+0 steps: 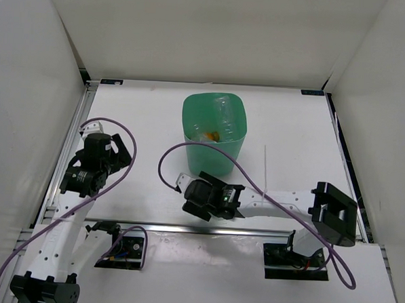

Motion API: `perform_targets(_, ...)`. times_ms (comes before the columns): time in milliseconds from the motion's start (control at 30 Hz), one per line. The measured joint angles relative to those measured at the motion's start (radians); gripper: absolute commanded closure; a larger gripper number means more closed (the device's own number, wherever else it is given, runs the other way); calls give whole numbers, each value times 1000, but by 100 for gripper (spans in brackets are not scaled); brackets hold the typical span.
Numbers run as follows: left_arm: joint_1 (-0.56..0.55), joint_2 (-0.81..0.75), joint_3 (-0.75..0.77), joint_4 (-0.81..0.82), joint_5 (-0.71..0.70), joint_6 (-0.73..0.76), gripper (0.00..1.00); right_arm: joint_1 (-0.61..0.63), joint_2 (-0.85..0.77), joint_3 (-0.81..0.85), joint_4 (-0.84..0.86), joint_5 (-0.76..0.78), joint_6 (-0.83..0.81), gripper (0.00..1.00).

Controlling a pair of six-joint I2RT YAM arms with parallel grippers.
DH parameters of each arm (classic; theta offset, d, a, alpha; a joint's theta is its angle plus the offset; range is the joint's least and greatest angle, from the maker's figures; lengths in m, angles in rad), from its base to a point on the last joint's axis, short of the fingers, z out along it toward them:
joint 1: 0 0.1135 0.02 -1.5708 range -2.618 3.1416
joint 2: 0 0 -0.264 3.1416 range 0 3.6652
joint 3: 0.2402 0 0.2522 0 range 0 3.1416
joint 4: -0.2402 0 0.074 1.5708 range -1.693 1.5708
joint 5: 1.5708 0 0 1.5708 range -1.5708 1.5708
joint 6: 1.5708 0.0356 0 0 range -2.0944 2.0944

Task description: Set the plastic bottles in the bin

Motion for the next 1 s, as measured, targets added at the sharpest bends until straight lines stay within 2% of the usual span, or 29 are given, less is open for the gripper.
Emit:
perform_targets(233,0,-21,-1,-19,2,12,0,-45,24,-56,47,-157,-11,2)
perform_targets(267,0,-23,-1,-20,3,13,0,-47,24,-60,48,-172,-8,5)
perform_targets(333,0,-24,-1,-21,5,14,0,-57,32,-63,50,-199,6,15)
perform_targets(367,0,-24,-1,-21,6,14,0,-61,40,-63,52,-214,14,24)
perform_targets(467,0,-24,-1,-21,6,15,0,-80,70,-47,35,-242,47,36)
perform_targets(567,0,-24,-1,-21,5,16,0,-93,106,19,-30,-255,73,59)
perform_targets(600,0,-24,-1,-21,3,16,0,-95,113,50,-55,-257,85,72)
perform_targets(633,0,-24,-1,-21,1,16,0,-94,114,86,-83,-262,94,76)
perform_targets(800,0,-24,-1,-21,-13,16,0,-80,108,361,-192,-252,98,77)
perform_targets(933,0,-24,-1,-21,-22,14,0,-78,108,687,-233,-199,81,77)
perform_targets(1000,0,-23,-1,-21,-24,12,0,-120,108,865,-227,-168,76,77)
